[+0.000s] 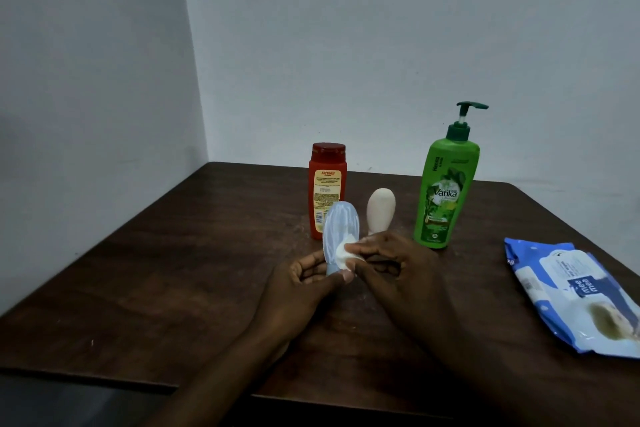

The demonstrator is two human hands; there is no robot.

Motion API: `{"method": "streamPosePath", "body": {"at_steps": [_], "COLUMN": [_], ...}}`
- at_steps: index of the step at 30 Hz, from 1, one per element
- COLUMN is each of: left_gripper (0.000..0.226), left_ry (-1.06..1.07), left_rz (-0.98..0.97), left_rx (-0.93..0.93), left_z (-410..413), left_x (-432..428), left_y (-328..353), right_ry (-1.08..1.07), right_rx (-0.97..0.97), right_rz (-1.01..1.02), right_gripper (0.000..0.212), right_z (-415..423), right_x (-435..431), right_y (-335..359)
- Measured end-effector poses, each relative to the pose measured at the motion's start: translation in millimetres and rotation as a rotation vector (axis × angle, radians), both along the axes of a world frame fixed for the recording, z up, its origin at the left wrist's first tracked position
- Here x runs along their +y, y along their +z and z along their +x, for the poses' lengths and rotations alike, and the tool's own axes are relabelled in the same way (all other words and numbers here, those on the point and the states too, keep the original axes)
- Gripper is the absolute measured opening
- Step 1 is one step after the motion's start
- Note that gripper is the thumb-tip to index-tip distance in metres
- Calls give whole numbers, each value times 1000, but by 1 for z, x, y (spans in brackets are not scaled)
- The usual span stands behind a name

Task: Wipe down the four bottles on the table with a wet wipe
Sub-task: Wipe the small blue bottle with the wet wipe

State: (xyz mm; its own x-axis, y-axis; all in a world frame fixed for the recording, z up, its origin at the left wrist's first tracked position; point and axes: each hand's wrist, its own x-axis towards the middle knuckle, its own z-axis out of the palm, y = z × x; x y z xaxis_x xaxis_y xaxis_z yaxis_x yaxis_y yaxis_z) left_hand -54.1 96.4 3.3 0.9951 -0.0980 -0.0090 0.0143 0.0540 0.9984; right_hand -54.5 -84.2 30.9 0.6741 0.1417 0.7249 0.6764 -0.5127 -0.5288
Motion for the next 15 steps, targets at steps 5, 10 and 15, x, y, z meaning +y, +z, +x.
{"method": "streamPosePath", "body": {"at_steps": [5,10,15], "left_gripper": [56,63,58], "left_ry": [-33,-13,-29], "left_rz": [-76,-63,-68], "left_rx": [9,18,5], "left_z": [2,2,2], "left_x": [1,0,-1], "left_y": [-2,0,1], "right_ry": [-55,-48,2], "right_rx": [-21,62,204], "right_rz": [20,128,151], "right_gripper": [24,20,15], "right_z": [10,24,39], "right_x": [7,10,7], "right_y": [4,13,36]}}
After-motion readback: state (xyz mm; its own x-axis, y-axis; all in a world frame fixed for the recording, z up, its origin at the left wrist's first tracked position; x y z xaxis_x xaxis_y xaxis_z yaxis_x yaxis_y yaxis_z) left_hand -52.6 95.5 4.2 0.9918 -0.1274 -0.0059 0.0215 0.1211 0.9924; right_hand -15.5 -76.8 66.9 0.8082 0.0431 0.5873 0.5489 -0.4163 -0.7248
